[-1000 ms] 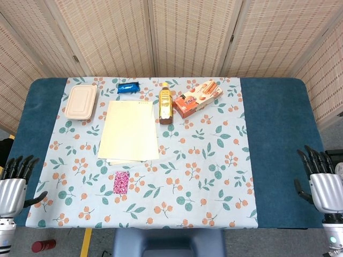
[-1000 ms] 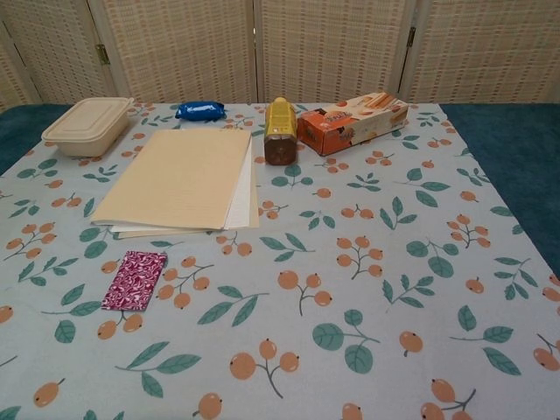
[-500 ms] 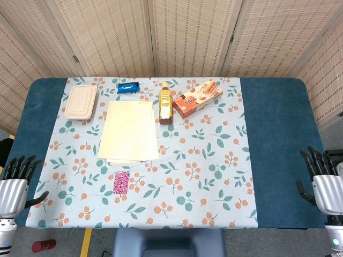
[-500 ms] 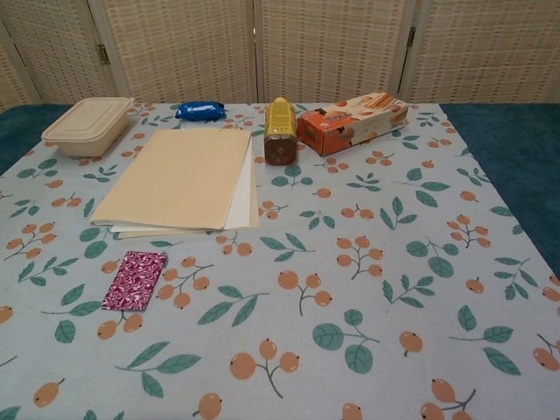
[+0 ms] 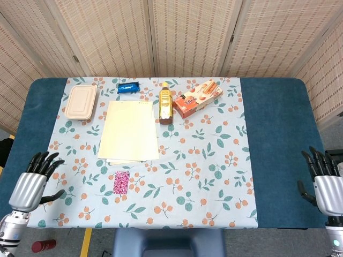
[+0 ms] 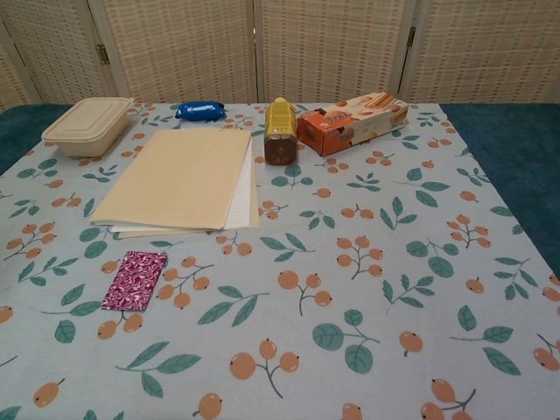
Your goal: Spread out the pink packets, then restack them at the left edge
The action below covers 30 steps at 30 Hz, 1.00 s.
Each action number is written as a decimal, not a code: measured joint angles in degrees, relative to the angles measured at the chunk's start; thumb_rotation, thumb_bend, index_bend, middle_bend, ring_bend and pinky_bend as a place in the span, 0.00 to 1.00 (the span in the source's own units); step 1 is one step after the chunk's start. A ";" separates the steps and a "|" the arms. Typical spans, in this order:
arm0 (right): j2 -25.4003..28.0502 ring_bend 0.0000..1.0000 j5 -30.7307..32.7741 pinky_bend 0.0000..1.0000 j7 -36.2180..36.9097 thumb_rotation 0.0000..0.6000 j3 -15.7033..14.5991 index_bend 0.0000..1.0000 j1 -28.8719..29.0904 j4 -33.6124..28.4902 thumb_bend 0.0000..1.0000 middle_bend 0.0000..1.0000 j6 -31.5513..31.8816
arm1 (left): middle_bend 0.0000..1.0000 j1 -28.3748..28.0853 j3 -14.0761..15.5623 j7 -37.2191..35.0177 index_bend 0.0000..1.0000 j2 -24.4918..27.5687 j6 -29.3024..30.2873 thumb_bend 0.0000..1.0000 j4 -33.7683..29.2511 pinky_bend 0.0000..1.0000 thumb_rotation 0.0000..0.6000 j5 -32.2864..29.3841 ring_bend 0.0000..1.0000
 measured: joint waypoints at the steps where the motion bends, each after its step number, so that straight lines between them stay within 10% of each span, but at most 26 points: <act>1: 0.02 0.00 0.01 0.00 -0.03 1.00 0.01 0.00 -0.03 -0.08 0.45 0.01 0.03 | 0.13 -0.64 0.01 -0.21 0.25 0.07 -0.58 0.22 0.00 0.00 1.00 0.53 0.08; 30: 0.81 0.00 1.43 0.00 -0.41 1.00 0.80 0.00 -0.29 -0.80 0.45 0.01 -0.18 | 0.11 -20.36 0.48 0.64 0.39 -2.77 -26.86 0.09 -5.22 0.00 1.00 1.83 0.03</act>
